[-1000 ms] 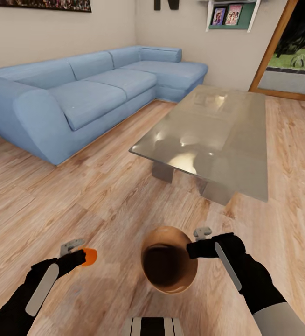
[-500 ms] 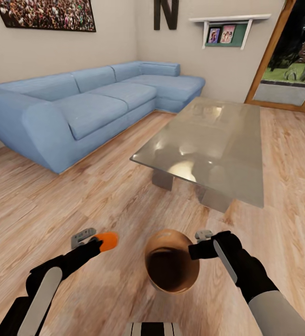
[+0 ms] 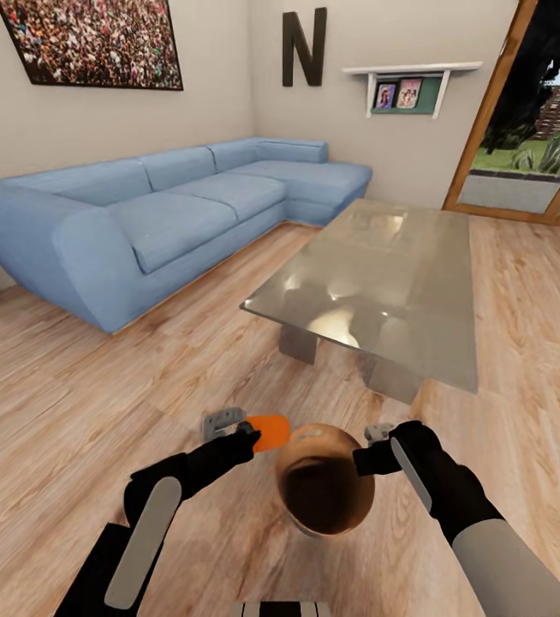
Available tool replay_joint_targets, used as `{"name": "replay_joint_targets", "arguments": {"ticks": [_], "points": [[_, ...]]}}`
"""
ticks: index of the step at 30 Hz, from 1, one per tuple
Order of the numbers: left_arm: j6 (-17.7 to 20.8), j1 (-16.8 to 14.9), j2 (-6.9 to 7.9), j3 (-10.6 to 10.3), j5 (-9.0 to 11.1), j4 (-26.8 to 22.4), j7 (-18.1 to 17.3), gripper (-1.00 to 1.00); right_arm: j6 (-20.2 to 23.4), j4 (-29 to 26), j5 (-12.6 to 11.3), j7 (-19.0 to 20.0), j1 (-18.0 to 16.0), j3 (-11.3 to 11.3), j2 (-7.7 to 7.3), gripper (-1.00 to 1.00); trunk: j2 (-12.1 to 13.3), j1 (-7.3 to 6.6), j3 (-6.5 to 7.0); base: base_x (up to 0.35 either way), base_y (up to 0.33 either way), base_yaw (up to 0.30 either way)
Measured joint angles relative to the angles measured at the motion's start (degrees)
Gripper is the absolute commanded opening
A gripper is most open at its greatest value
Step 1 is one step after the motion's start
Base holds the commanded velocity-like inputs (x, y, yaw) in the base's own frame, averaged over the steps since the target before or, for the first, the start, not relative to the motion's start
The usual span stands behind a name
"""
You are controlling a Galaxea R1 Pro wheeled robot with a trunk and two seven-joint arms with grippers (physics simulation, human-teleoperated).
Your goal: Put the three can of soda from the living room inside the tash can in the kitchen.
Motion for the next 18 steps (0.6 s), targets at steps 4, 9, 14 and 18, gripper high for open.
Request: {"name": "replay_joint_targets", "arguments": {"ticks": [4, 9, 14, 18], "points": [[0.9, -0.8, -0.77, -4.4, 2.2, 0.0, -0.1, -1.0, 0.0, -0.5, -0.7, 0.0, 0.0, 0.0, 0.03, -1.0, 0.1, -0.1, 0.89, 0.0, 0.0, 0.0], [3.1, -1.5, -1.85, -9.8, 2.4, 0.1, -0.1, -1.0, 0.1, -0.6, -2.2, 0.0, 0.0, 0.0, 0.04, -1.0, 0.1, -0.23, 1.99, 0.0, 0.0, 0.0], [3.6, -1.7, -2.43, -12.0, 1.4, 1.2, 0.3, -1.0, 0.1, -0.9, -2.4, 0.1, 0.1, 0.1, -0.02, -1.0, 0.2, -0.36, 3.1, 0.0, 0.0, 0.0], [3.7, -2.0, -2.61, -12.5, 1.0, 4.6, 3.5, -1.0, 0.1, -1.9, -2.5, 0.1, 0.2, 0.4, -0.11, -1.0, 0.2, -0.43, 3.77, 0.0, 0.0, 0.0]]}}
